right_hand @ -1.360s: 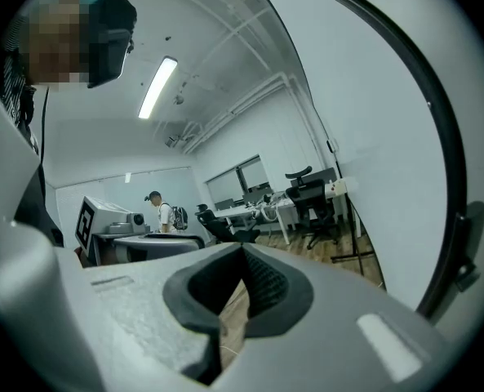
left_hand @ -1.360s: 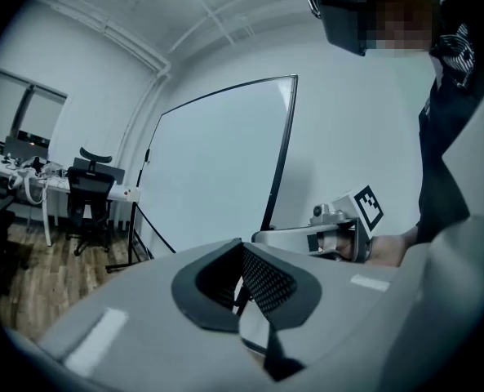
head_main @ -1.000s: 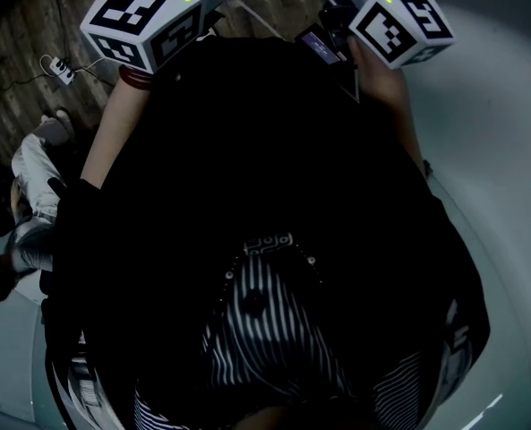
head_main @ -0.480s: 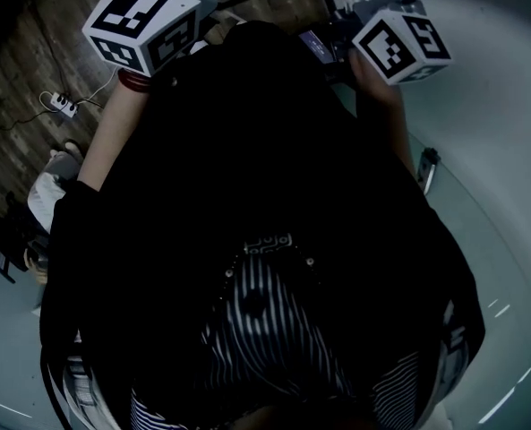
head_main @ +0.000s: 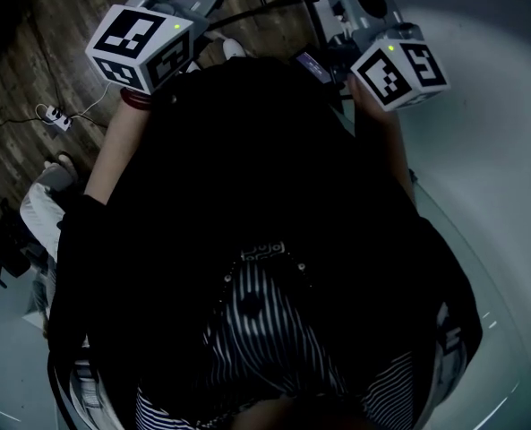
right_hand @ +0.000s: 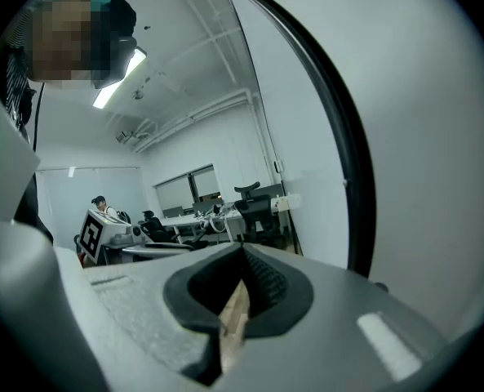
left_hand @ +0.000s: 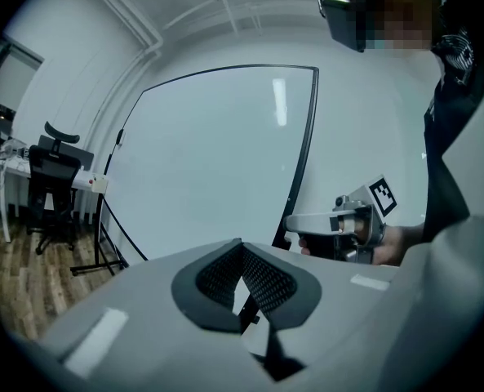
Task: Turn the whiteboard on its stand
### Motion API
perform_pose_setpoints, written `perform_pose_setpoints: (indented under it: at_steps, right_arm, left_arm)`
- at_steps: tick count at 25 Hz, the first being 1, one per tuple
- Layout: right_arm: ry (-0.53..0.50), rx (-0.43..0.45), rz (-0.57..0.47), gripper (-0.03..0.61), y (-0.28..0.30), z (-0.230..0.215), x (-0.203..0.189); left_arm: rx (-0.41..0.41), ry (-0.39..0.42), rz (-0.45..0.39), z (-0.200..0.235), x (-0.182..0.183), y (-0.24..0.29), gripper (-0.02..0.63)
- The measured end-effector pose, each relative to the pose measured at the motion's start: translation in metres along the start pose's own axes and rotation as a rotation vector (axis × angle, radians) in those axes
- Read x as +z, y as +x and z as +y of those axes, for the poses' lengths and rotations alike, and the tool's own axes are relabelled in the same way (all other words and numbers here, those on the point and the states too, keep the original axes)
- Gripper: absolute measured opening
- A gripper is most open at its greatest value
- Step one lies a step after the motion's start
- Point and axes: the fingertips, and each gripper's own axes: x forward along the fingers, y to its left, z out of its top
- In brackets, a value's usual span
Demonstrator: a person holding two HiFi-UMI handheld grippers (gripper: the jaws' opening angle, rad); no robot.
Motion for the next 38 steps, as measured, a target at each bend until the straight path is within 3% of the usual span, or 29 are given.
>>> perform_pose_setpoints:
  at_steps: [6,13,17,18,22,38]
  right_arm:
    - [-0.024,-0.027,0.008,0.002,-0.004,-0.020,0.032]
    - [-0.004,-0.102,0.013,0.002,-0.025,-0.042,0.049]
    - [-0.038,-0.093,0.040,0.006,-0.024,-0.043,0.061]
    - [-0.039,-0.077,0.050,0.050,-0.023,-0.040,0.063]
    - [-0.054,-0.044,0.080,0.095,-0.017,-0.028,0.064]
    - [-0.100,-0.092,0.113,0.218,0.007,-0.052,0.053]
  left_arm:
    - [0.001,-0.038,-0.007,-0.004,0.025,0.020,-0.002]
    - [-0.020,-0.016,-0.011,-0.019,0.049,0.029,-0.002]
    - [-0.012,-0.042,-0.009,-0.020,0.059,0.027,-0.002]
    - [-0.010,-0.057,-0.015,-0.021,0.064,0.025,-0.002]
    - [0.018,-0.067,-0.045,-0.026,0.083,0.017,-0.002]
    - [0.084,-0.081,-0.022,-0.017,0.062,0.005,-0.002]
